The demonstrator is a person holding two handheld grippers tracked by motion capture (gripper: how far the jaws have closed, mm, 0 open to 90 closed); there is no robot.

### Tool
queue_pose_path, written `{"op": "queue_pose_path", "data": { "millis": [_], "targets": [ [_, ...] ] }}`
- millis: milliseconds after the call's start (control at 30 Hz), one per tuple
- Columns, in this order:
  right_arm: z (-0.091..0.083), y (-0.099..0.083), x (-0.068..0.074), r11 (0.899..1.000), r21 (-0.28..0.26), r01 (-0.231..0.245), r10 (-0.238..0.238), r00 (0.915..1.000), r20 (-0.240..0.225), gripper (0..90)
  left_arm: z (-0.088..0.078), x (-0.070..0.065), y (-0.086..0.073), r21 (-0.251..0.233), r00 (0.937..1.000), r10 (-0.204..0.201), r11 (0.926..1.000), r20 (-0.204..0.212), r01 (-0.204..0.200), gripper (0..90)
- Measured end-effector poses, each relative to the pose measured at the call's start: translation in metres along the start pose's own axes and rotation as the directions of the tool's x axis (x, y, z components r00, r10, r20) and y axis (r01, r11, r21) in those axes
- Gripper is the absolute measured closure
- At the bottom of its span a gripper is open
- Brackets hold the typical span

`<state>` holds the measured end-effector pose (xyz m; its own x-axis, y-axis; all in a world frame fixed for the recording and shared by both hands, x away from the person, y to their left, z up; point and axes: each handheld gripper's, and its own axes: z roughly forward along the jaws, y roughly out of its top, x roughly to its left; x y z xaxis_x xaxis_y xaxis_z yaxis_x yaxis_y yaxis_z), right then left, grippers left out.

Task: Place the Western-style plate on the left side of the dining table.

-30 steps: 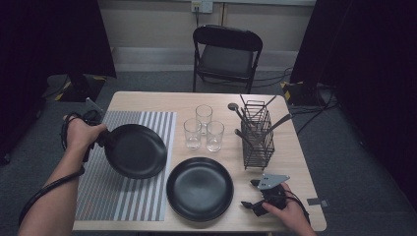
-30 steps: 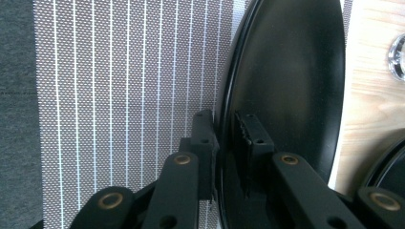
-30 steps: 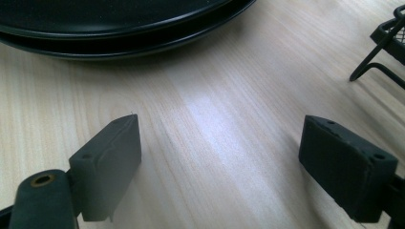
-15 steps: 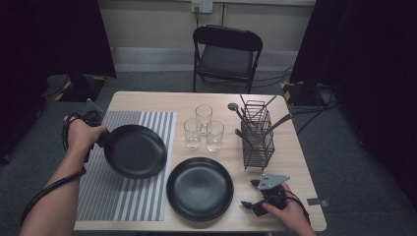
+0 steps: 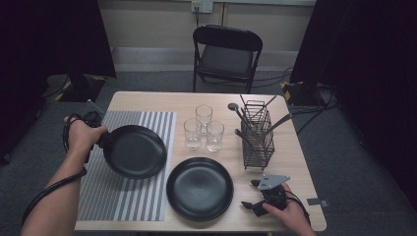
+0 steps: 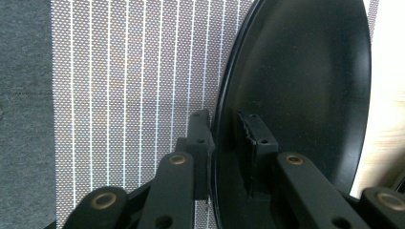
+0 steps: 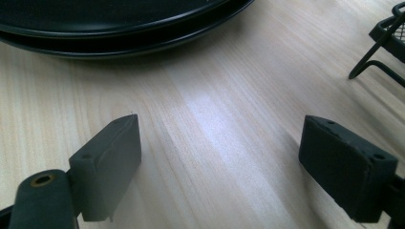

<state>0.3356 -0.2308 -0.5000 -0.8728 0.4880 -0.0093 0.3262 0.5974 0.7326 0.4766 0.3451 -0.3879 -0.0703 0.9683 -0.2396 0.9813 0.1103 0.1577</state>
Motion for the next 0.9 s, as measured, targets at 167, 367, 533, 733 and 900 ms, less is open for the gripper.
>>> {"op": "queue_pose_path", "data": {
  "millis": [167, 367, 533, 733, 900],
  "targets": [
    [0.0, 0.0, 0.0, 1.0, 0.0, 0.0, 0.0, 1.0, 0.001, 13.7, 0.003, 0.004, -0.001, -0.004, 1.0, 0.0, 1.0, -0.002, 0.0, 75.4],
    [0.0, 0.0, 0.0, 1.0, 0.0, 0.0, 0.0, 1.0, 0.001, 13.7, 0.006, 0.006, -0.002, -0.007, 0.9991, -0.042, 0.9991, 0.011, 0.042, 75.2],
    [0.0, 0.0, 0.0, 1.0, 0.0, -0.001, 0.001, 1.0, 0.001, 13.7, 0.009, 0.01, -0.003, -0.013, 0.9995, -0.03, 0.9995, 0.009, 0.03, 74.4],
    [0.0, 0.0, 0.0, 1.0, 0.0, -0.001, 0.001, 1.0, 0.001, 13.7, 0.011, 0.011, -0.003, -0.011, 0.9992, -0.041, 0.9991, 0.003, 0.041, 73.7],
    [0.0, 0.0, 0.0, 1.0, 0.0, -0.002, 0.002, 1.0, 0.002, 13.7, 0.013, 0.015, -0.004, 0.008, 0.999, -0.043, 0.999, 0.007, 0.043, 73.1]
  ]
}}
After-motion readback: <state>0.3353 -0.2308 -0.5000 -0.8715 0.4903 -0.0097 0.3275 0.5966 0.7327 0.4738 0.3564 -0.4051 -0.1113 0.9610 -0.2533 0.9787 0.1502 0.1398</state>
